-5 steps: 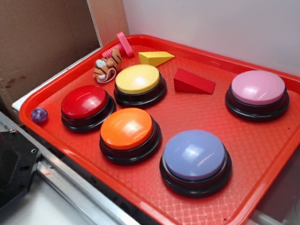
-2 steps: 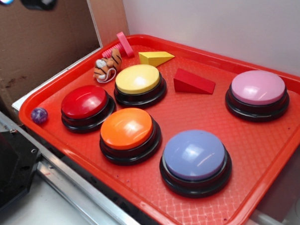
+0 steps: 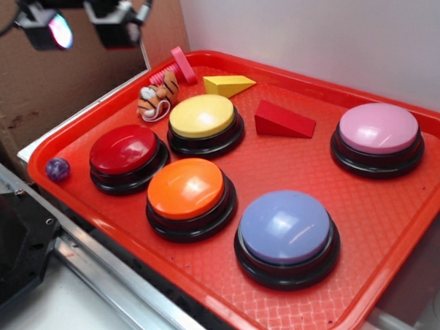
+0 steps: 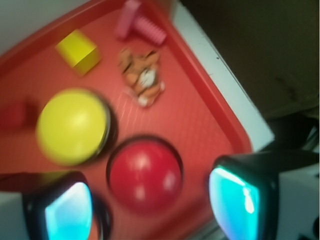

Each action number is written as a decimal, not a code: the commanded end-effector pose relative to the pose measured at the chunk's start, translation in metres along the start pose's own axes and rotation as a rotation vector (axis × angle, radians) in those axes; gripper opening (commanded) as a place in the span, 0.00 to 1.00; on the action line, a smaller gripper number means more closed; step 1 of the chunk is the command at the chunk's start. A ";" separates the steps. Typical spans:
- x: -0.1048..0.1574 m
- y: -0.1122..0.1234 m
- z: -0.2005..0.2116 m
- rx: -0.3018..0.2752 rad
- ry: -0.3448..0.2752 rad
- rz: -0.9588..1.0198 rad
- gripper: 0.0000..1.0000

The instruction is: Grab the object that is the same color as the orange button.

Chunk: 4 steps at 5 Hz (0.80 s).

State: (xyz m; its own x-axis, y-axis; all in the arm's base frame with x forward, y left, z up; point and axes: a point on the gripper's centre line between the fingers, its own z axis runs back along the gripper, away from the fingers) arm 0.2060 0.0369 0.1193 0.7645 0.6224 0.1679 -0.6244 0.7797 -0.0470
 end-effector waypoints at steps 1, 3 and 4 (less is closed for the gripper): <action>0.053 -0.004 -0.046 -0.011 -0.115 0.222 1.00; 0.073 -0.012 -0.091 -0.002 -0.145 0.299 1.00; 0.078 -0.015 -0.108 -0.044 -0.126 0.313 1.00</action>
State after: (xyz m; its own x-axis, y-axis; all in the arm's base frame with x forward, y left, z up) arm 0.2854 0.0681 0.0113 0.5292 0.8201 0.2175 -0.8204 0.5600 -0.1155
